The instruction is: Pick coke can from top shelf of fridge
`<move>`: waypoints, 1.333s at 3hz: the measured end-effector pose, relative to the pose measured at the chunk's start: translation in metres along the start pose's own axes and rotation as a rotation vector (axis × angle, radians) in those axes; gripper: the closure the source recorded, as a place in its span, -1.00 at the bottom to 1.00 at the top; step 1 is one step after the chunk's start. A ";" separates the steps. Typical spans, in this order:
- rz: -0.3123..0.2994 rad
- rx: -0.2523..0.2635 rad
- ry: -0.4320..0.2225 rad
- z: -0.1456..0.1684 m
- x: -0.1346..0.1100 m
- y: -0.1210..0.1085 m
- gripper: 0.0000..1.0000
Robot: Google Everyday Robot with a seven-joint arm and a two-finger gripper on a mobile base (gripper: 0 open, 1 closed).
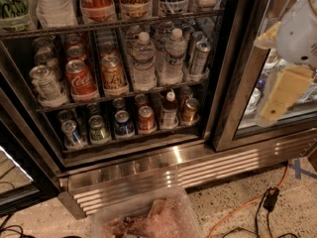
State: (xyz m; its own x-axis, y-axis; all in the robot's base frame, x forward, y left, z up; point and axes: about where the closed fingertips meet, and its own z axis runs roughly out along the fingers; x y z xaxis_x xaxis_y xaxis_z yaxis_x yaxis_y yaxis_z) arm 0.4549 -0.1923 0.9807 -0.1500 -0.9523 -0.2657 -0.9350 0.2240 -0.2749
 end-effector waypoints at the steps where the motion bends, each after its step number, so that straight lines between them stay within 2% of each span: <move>1: -0.053 0.012 -0.088 0.011 -0.036 -0.013 -1.00; 2: -0.053 0.012 -0.088 0.011 -0.036 -0.013 -1.00; 3: -0.062 0.032 -0.186 0.009 -0.053 -0.021 -1.00; 4: -0.053 0.090 -0.401 0.002 -0.082 -0.039 -1.00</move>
Offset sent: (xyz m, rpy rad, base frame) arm 0.0173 0.0277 0.0023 0.0516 -0.0340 0.0583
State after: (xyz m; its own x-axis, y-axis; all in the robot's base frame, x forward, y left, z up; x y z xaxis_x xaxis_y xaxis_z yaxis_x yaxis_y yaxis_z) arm 0.5047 -0.1227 1.0118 0.0518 -0.8109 -0.5829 -0.9034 0.2107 -0.3734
